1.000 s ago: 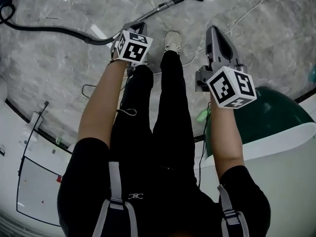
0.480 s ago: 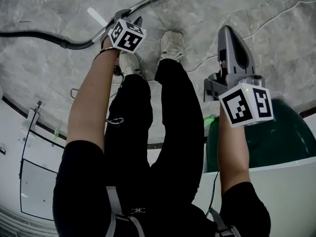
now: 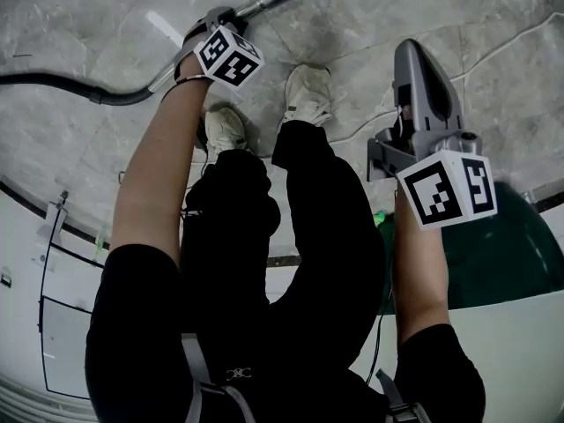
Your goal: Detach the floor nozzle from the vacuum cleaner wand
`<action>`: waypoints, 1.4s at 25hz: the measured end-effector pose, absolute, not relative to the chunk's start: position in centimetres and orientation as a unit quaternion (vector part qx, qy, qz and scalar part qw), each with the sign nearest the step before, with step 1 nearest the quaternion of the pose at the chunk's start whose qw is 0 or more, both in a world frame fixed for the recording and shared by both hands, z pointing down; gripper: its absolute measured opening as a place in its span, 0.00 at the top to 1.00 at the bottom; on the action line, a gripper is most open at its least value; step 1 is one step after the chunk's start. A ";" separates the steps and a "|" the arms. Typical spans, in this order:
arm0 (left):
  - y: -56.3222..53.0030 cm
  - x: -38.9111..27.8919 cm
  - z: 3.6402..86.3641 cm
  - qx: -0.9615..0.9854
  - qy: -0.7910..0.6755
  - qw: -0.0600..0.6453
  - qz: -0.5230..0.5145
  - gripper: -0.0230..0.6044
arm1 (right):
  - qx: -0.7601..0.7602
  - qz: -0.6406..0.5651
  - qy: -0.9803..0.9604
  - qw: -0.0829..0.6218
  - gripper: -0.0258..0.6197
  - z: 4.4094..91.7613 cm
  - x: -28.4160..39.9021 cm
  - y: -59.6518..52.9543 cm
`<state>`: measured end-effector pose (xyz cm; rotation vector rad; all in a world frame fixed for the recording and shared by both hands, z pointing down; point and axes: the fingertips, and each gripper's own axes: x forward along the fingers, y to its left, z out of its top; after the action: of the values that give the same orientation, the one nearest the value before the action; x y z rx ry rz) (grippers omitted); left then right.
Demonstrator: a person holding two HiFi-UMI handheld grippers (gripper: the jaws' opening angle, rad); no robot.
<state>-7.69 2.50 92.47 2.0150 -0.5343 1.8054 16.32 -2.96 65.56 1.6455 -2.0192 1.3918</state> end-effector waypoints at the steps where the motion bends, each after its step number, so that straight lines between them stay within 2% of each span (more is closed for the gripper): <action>1: 2.4 -7.6 92.5 0.721 -0.184 0.191 0.641 0.70 | 0.555 0.466 -0.683 0.093 0.95 65.6 16.0 -3.2; 8: 2.8 -7.6 92.4 0.747 -0.167 0.193 0.614 0.68 | 0.554 0.473 -0.680 0.082 0.95 65.8 14.3 -3.5; 12: 2.6 -7.7 91.5 0.743 -0.155 0.204 0.618 0.69 | 0.551 0.455 -0.692 0.106 0.95 64.4 13.4 -2.9; 15: 2.9 -6.7 86.4 0.764 -0.149 0.208 0.593 0.69 | 0.529 0.452 -0.710 0.107 0.95 61.9 12.3 -1.6; 18: 3.9 -5.9 78.8 0.799 -0.144 0.195 0.551 0.69 | 0.529 0.470 -0.705 0.054 0.94 58.7 12.0 -0.4; 19: 4.3 -5.7 76.3 0.809 -0.142 0.190 0.538 0.69 | 0.531 0.472 -0.702 0.041 0.92 57.7 12.0 0.0; 22: 5.9 -5.1 69.7 0.832 -0.132 0.178 0.508 0.69 | 0.528 0.488 -0.694 0.026 0.52 55.4 11.5 0.6; 24: 7.3 -4.6 65.9 0.843 -0.123 0.173 0.494 0.69 | 0.525 0.504 -0.686 0.009 0.42 53.8 11.3 0.8; 29: 9.9 -3.5 58.9 0.863 -0.105 0.173 0.463 0.69 | 0.547 0.521 -0.651 -0.081 0.42 48.9 12.0 -0.6; 32: 11.1 -4.3 56.0 0.874 -0.099 0.162 0.448 0.69 | 0.557 0.534 -0.627 -0.102 0.42 47.7 10.9 -1.5; 33: 11.6 -4.4 55.5 0.875 -0.100 0.160 0.446 0.69 | 0.559 0.535 -0.625 -0.100 0.49 47.4 10.5 -1.5; 34: 12.0 -4.3 55.3 0.875 -0.100 0.163 0.445 0.69 | 0.560 0.536 -0.624 -0.096 0.66 47.3 10.5 -1.4; 35: 12.4 -4.2 55.3 0.874 -0.100 0.169 0.445 0.69 | 0.559 0.539 -0.624 -0.091 0.73 47.5 10.5 -1.2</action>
<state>-4.19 12.35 55.33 2.4847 -0.2841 1.2648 10.52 -1.19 47.45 1.8664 -2.0816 1.7977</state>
